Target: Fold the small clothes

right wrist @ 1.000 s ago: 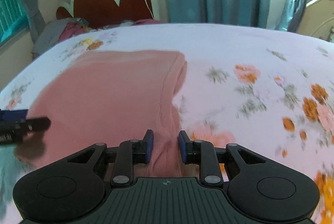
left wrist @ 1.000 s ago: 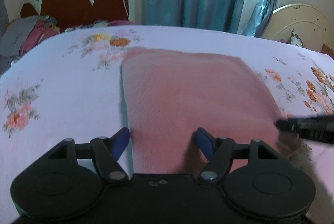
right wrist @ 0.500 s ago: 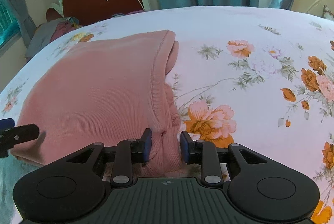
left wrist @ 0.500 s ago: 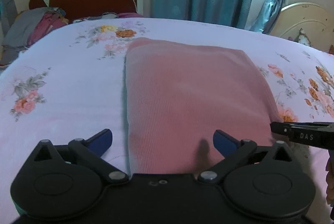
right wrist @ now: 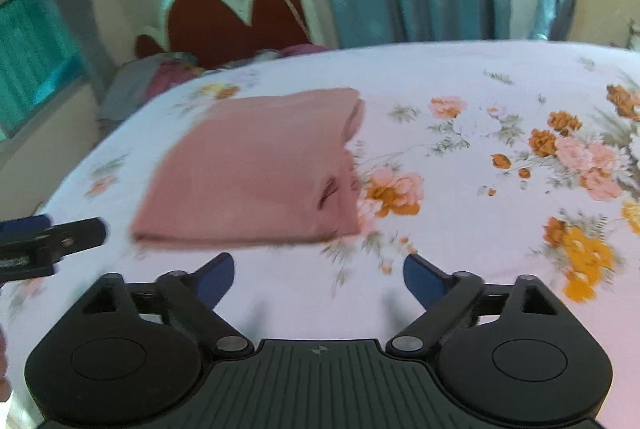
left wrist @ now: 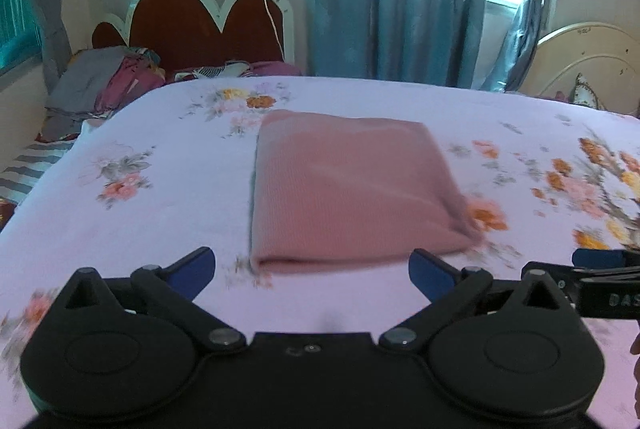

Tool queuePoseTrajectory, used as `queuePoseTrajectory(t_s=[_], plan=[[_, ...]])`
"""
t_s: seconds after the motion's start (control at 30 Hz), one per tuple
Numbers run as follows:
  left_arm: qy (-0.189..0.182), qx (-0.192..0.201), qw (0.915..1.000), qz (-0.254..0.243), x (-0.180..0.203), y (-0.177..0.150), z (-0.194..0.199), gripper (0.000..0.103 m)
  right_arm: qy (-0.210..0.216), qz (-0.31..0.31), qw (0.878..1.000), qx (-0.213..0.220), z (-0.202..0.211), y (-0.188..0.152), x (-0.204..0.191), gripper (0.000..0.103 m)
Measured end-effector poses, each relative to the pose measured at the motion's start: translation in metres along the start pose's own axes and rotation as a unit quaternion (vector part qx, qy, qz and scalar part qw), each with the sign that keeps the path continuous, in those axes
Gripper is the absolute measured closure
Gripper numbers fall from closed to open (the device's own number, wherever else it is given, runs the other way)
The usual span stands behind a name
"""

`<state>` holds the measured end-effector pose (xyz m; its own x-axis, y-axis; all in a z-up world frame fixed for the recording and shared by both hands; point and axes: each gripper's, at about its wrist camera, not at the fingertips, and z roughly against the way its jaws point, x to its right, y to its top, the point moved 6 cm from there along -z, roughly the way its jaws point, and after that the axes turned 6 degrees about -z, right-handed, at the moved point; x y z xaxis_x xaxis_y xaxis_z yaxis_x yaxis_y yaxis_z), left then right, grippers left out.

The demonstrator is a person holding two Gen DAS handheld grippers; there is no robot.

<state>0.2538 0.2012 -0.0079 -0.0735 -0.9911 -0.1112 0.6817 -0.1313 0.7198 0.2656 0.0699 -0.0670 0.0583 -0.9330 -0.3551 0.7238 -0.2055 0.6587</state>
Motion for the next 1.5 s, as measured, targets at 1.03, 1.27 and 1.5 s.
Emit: queuePoseTrajectory(t_s=[1.03,1.27,1.5], plan=[[0.063,0.092,0.9928,0.044,0.022,-0.031,0.207,0.000,-0.033,0.083,0.978,0.187,0.236,-0.035,-0.056,0.000],[0.069,0.102,0.9916,0.039,0.030,-0.030,0.214,0.000,-0.032,0.089,0.978,0.186,0.239,-0.038,-0.052,0.000],[0.077,0.109,0.9907,0.028,0.033,-0.030,0.217,0.000,-0.029,0.088,0.979,0.183,0.238,-0.039,-0.052,0.000]])
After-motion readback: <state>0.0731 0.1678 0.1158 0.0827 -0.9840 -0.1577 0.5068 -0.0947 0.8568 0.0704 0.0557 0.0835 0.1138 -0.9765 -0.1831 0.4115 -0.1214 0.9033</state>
